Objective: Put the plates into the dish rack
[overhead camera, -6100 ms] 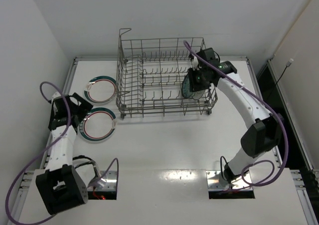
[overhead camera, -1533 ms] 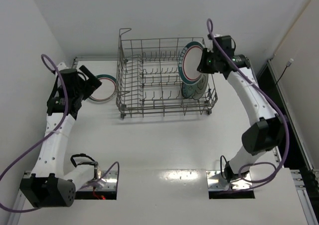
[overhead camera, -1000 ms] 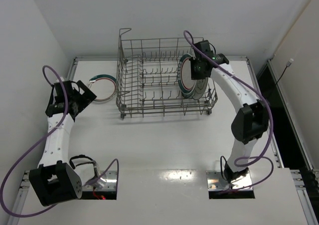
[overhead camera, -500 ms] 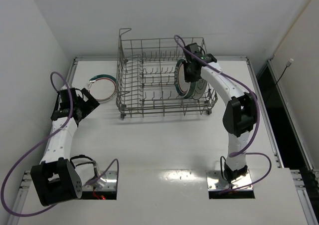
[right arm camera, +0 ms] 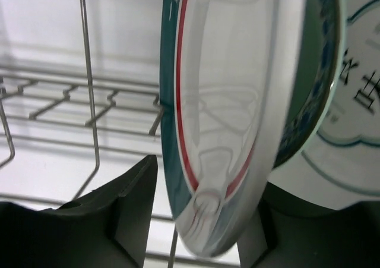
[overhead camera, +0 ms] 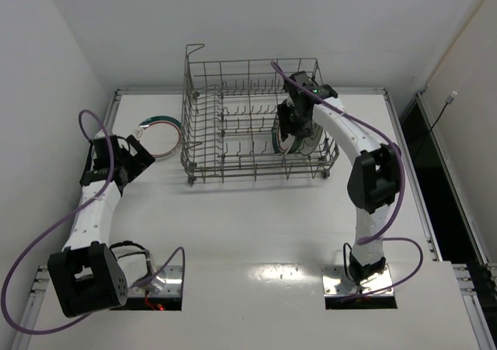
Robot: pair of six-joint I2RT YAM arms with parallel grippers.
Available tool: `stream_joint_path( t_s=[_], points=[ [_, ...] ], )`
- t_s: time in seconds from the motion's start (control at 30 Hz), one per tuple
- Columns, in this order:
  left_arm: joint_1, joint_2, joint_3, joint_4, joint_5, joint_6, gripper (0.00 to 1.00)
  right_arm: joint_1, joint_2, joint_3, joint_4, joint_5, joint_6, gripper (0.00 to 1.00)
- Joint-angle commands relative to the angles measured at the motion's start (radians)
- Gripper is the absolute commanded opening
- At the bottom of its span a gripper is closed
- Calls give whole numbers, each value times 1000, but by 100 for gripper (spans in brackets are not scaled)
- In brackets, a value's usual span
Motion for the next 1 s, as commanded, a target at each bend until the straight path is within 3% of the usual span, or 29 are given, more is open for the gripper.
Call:
stream_joint_path(
  t_s=[0.0,0.2,0.33,0.37,0.53,0.63,0.7,0.83,0.97],
  points=[
    [4,-3,3,34,5,7,98,7,-41,86,-83,-47,-27,47],
    [13,60,12,78,37,-62,98,-2,-141,136,-163,5,-69,52],
    [52,173,-3,164,137,-162,97,-2,-220,137,-163,-27,-89,52],
    [62,234,-17,210,213,-206,95,-2,-254,89,-147,-62,-89,52],
    [96,399,-44,387,270,-314,91,-2,-361,-42,-72,-121,-89,52],
    [105,486,-54,509,280,-365,80,-2,-424,-125,-35,-155,-89,52],
    [116,520,-54,581,280,-392,78,-2,-449,-166,-24,-165,-89,52],
    [116,595,-15,652,228,-444,72,-11,-483,-187,-24,-165,-89,52],
    [116,695,46,689,205,-478,58,-24,-501,-187,-24,-184,-89,52]
  ],
)
